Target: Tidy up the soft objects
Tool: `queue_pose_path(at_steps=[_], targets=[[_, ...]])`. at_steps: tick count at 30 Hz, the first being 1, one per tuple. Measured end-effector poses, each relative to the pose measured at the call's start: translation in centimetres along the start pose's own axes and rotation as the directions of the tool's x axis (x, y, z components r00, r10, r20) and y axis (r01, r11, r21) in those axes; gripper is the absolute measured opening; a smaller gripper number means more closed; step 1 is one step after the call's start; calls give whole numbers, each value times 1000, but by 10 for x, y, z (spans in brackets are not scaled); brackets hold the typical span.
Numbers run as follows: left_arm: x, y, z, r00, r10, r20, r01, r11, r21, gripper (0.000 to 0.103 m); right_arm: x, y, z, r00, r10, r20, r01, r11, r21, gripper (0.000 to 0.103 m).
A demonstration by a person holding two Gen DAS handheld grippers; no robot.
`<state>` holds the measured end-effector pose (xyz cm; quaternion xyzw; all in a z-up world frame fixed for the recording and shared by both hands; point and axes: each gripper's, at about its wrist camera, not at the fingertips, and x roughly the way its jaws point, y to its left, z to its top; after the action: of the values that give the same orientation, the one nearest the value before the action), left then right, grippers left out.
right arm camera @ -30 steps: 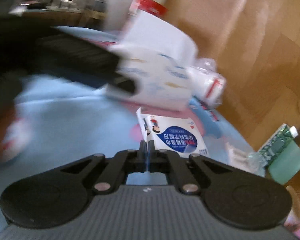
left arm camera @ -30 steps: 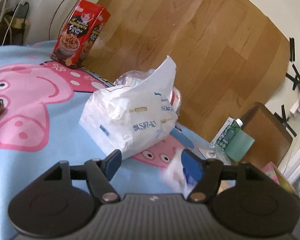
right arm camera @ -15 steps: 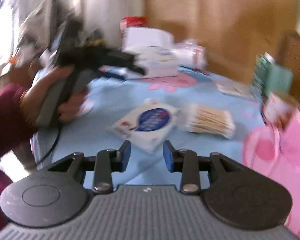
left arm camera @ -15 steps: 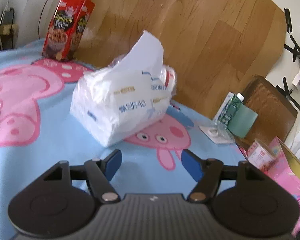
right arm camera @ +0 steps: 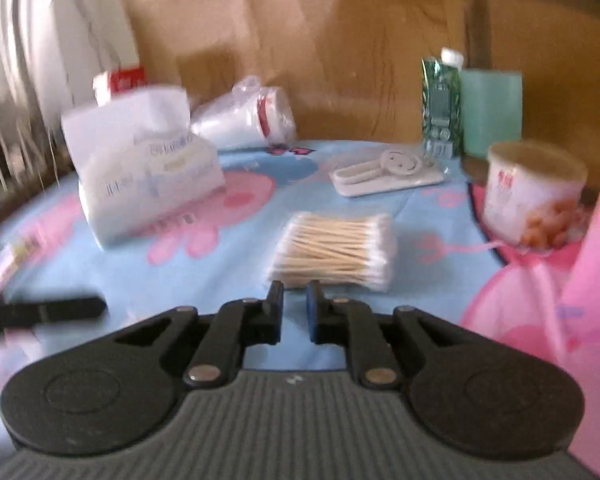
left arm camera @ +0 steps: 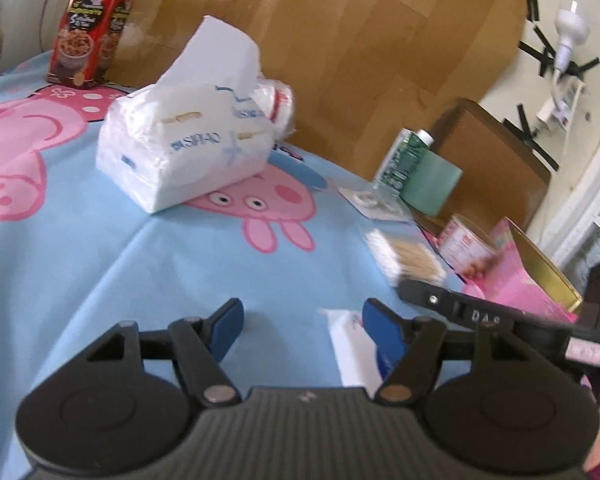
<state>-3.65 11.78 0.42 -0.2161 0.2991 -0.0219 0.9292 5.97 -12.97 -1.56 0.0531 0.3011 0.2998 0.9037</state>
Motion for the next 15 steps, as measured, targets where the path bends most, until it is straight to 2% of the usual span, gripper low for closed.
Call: queue_pose_path(at_steps=[1,5,7,11,14,15], targets=[[-2,0,0,1000,-15,-13,15,1000,2,68,-6,-6,-3,1000,21,-6,-21,999,26,19],[-1,-1,-5,990,-108,-89,108,994,-10,68,-35,-14,-20,994,109,-11,-108,990,95,43],[-2,-8,-9,988,-119,-104,121,993,12,68,-53,-14,-28,985,171,-2,-169,979,117,51],[2,-15,-9,983,-132,-131,135,991,10,65,-78,1,-41,981,194,15,-194,981,14,52],[4,-19,-9,983,-128,-134,131,991,14,63,-79,16,-49,972,234,-27,-235,967,-96,63],[4,-21,-11,984,-120,-132,124,992,27,61,-76,24,-52,971,234,-46,-238,962,-133,63]])
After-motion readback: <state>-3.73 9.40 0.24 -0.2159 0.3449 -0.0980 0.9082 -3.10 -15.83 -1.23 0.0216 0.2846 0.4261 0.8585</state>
